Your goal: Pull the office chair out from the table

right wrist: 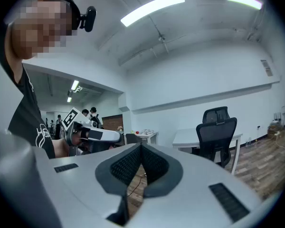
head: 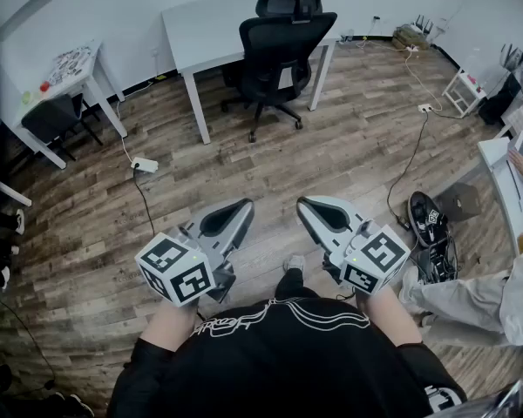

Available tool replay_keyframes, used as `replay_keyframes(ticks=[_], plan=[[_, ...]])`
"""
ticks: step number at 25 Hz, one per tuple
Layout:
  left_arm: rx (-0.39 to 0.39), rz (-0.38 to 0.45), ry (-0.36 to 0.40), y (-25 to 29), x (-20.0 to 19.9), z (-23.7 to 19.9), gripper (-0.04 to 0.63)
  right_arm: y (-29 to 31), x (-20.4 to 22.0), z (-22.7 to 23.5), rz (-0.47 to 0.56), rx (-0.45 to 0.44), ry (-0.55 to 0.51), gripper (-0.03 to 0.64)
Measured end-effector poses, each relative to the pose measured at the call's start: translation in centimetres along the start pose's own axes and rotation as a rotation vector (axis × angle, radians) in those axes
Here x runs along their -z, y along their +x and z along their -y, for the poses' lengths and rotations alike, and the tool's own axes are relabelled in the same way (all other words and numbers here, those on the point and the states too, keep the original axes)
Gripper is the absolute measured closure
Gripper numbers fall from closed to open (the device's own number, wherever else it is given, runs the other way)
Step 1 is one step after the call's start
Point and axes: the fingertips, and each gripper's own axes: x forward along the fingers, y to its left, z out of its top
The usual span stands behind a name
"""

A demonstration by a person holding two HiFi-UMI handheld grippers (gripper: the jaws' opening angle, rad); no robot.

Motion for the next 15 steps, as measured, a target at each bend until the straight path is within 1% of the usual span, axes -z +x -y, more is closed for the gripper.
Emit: replay_keyframes(ticks=[8, 11, 15], plan=[[-0.034, -0.012, 0.037, 3.2, -0.3, -1.9, 0.589, 1.1, 0.0, 4.0, 0.006, -0.006, 0.025, 0.581], [-0.037, -0.02, 0.02, 5.2, -0.6, -3.0, 0.589, 1.8, 0.1, 6.5, 0.015, -0.009, 0.056, 0.581], [-0.028, -0.027, -0.028, 9.0, -1.3, -4.7, 0.589, 2.7, 0.2, 10.8, 0.008, -0.004, 0.089, 0.581]])
